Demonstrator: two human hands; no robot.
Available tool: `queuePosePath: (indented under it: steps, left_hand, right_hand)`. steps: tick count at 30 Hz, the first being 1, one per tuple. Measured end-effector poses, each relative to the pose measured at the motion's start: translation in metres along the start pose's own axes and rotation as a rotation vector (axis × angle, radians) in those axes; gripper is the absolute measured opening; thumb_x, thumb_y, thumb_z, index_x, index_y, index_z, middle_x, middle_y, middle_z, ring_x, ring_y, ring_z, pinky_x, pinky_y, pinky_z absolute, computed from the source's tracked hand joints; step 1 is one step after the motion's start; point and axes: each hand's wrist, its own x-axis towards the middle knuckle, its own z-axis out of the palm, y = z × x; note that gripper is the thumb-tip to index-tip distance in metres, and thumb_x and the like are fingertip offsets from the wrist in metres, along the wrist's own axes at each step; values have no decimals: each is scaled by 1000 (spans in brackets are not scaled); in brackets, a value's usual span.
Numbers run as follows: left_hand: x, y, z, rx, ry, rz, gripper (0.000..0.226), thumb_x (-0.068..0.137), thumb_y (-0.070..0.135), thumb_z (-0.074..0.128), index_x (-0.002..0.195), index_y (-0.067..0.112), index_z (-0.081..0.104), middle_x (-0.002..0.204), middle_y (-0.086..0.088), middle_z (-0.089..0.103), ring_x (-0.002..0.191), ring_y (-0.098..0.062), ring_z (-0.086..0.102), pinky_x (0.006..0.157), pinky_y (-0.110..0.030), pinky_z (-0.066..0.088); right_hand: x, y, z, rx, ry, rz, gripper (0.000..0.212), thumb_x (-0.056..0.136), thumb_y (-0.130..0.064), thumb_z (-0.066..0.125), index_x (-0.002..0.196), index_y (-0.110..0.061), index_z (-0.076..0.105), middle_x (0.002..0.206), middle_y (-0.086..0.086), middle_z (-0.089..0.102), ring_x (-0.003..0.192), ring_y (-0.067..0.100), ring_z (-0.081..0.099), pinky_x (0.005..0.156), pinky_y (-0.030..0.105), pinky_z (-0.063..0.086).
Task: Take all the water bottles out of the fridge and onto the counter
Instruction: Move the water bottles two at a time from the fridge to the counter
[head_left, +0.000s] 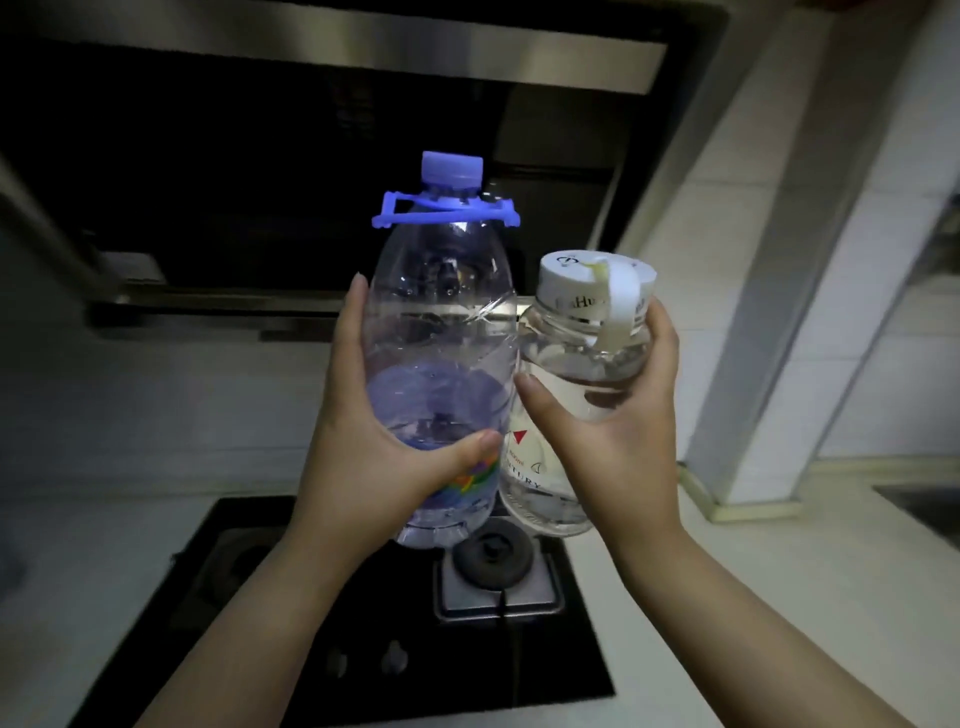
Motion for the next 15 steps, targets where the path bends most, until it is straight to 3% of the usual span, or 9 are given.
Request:
queuePosePath:
  steps: [2, 4, 7, 10, 15]
  left_hand:
    - [10, -10, 35, -64, -58, -13, 127, 45, 51, 88, 145, 60, 9, 143, 35, 38, 128, 6, 45, 99, -33, 44]
    - [18, -19, 70, -107, -112, 6, 127, 45, 50, 87, 145, 58, 9, 143, 35, 37, 128, 8, 43, 100, -29, 41]
    - [24, -24, 125, -150, -181, 40, 125, 49, 47, 86, 147, 54, 9, 151, 22, 34, 134, 1, 39, 107, -37, 37]
    - [23, -24, 177, -197, -241, 33, 125, 48, 46, 87, 148, 52, 11, 150, 24, 32, 135, 0, 38, 108, -41, 38]
    - [13, -21, 264, -255, -294, 0, 125, 47, 42, 88, 147, 53, 12, 142, 38, 33, 130, 9, 39, 98, -9, 39]
  right_hand:
    - [8, 16, -25, -73, 59, -3, 85, 69, -42, 83, 134, -52, 30, 127, -38, 50, 115, -9, 55, 84, 4, 42]
    - [13, 32, -51, -124, 108, -5, 86, 68, -42, 83, 134, -53, 29, 127, -39, 49, 115, -9, 54, 83, 3, 41]
    - [17, 53, -93, -182, 168, 16, 88, 66, -42, 83, 137, -44, 32, 127, -38, 49, 117, -9, 53, 86, 3, 40]
    - [21, 71, -140, -235, 208, 52, 91, 65, -43, 83, 141, -35, 33, 130, -28, 52, 120, -3, 53, 92, 10, 42]
    - [30, 105, -218, -268, 182, 90, 91, 66, -39, 84, 141, -33, 33, 130, -23, 54, 121, 5, 55, 98, 20, 46]
